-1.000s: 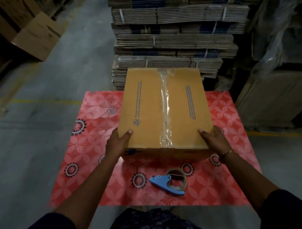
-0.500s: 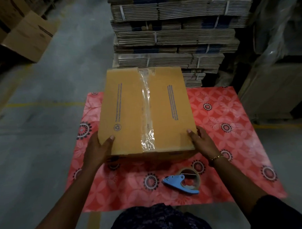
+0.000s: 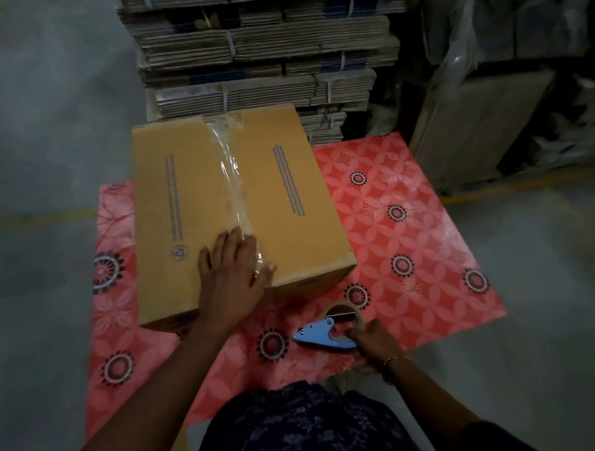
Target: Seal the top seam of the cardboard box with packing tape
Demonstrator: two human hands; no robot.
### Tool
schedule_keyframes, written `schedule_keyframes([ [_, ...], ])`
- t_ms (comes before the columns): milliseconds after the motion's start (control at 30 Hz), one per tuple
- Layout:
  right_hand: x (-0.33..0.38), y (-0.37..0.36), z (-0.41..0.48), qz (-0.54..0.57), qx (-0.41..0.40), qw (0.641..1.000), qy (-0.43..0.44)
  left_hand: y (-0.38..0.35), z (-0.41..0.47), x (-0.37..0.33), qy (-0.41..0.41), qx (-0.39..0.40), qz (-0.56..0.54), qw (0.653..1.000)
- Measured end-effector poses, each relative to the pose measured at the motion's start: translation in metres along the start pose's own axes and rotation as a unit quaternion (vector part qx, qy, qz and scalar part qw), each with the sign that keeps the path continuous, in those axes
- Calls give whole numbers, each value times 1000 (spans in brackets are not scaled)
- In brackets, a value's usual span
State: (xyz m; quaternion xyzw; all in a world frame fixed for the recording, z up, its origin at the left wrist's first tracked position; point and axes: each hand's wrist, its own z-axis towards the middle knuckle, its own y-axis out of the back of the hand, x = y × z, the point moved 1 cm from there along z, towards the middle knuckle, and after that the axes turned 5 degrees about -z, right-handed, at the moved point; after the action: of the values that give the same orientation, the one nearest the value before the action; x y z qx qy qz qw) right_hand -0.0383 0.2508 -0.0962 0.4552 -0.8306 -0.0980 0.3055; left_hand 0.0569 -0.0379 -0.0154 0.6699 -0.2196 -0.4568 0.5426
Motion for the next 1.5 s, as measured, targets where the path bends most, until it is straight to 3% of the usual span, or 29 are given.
schedule_keyframes([
  [133,3,7,-9,130,32,991,-32,8,-2,4,5,-36,-88,995],
  [300,25,44,-29,114,-21,989,90,17,-5,-5,-35,-95,-232,967],
  [400,67,78,-52,115,17,973,201,27,-10,-23,56,-26,-399,915],
  [467,107,96,-71,100,68,958,260,35,-9,-39,84,21,-445,891],
  [500,130,103,-82,94,92,948,290,42,-7,-51,100,53,-479,870],
  [533,153,108,-94,89,114,936,321,50,-5,-63,138,104,-536,826],
  [600,193,110,-114,76,146,913,373,71,-6,-87,211,248,-639,697],
  [633,209,109,-122,65,155,904,394,79,-6,-97,210,306,-679,633],
  [700,232,103,-131,41,148,893,422,87,-4,-107,192,333,-726,570],
  [900,229,91,-139,120,17,889,442,95,15,-99,223,144,-787,557],
  [967,209,83,-139,162,28,901,402,99,23,-93,226,86,-793,560],
  [1033,192,68,-142,162,91,914,362,104,30,-88,224,42,-805,548],
  [1133,182,45,-151,154,167,918,324,111,36,-86,226,6,-818,529],
  [1200,185,34,-158,168,188,913,322,112,38,-86,222,-7,-815,535],
  [1500,210,15,-177,239,160,911,297,110,40,-92,221,-32,-792,569],
])
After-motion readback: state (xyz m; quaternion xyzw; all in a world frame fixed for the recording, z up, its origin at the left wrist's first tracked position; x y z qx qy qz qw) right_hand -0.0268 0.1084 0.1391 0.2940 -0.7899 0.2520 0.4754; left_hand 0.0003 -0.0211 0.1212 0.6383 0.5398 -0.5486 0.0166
